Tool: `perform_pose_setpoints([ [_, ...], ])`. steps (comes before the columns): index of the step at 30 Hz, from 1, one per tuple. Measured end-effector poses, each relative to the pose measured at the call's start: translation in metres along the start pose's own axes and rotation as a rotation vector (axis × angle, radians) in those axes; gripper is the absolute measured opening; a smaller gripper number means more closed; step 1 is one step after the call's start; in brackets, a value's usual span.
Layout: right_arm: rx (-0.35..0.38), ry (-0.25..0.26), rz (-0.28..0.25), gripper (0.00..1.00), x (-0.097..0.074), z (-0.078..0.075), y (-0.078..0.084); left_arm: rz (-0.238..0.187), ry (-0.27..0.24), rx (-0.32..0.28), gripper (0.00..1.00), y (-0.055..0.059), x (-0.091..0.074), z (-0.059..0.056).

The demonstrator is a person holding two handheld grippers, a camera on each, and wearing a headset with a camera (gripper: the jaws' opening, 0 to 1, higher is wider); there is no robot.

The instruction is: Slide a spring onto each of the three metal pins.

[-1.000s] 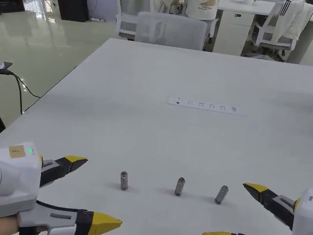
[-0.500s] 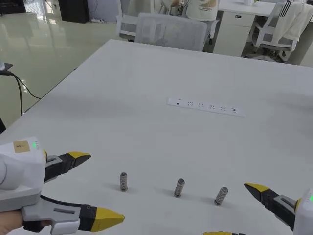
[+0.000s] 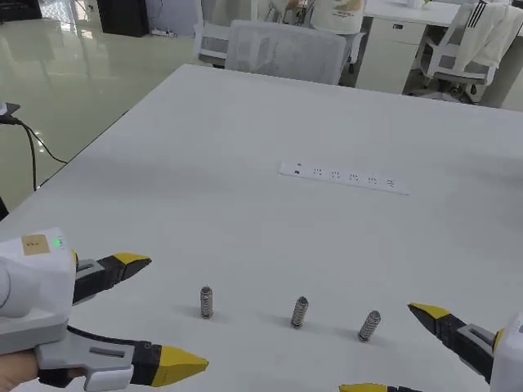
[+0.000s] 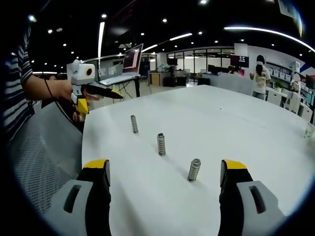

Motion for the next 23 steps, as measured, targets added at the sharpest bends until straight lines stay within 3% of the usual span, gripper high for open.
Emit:
perform_pose_setpoints([
  [23,-0.001,0.006,0.006,0.94,-0.0047,-0.0005,0.0013,-0.013,0.005,-0.006,0.96,-0.0014,0.0014,-0.0004],
])
Point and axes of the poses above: the centre of the closed fingertips' face, and the gripper's own axes: x roughly forward along the fingers, z roughly to its left, y roughly out of its underside, the point moved 5 cm from there along -x, roughly backward along the fingers, and after that the axes turned 4 degrees about -x, right-handed, at the moved point
